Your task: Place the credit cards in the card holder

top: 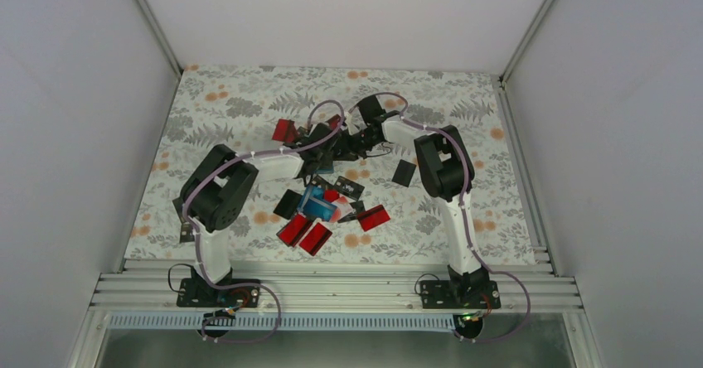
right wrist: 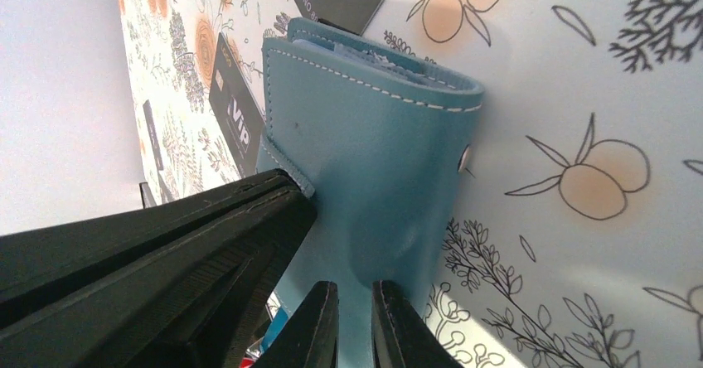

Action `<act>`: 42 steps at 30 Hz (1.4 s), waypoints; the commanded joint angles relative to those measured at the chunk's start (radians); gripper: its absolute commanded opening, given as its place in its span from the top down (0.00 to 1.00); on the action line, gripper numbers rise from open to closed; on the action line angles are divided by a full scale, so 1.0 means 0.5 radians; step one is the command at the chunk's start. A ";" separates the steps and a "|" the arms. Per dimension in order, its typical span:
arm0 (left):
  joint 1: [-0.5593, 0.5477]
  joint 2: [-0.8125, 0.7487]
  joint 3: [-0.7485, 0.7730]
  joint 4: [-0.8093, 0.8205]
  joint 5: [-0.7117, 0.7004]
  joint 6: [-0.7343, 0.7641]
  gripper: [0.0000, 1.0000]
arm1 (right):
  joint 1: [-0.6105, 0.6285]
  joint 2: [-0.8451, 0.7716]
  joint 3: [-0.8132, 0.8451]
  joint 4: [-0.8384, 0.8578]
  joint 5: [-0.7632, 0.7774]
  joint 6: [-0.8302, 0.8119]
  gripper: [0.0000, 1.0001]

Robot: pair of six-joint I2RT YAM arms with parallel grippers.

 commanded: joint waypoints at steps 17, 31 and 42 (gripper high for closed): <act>-0.115 0.064 -0.333 -0.430 0.120 -0.124 0.96 | 0.001 0.036 0.050 -0.043 0.081 -0.016 0.87; -0.076 -0.177 0.106 -0.635 0.159 0.087 0.50 | 0.001 -0.108 0.053 -0.063 0.084 -0.016 0.84; 0.102 -0.569 0.027 -0.656 0.250 0.178 0.27 | 0.001 -0.254 0.029 -0.016 0.131 -0.030 0.64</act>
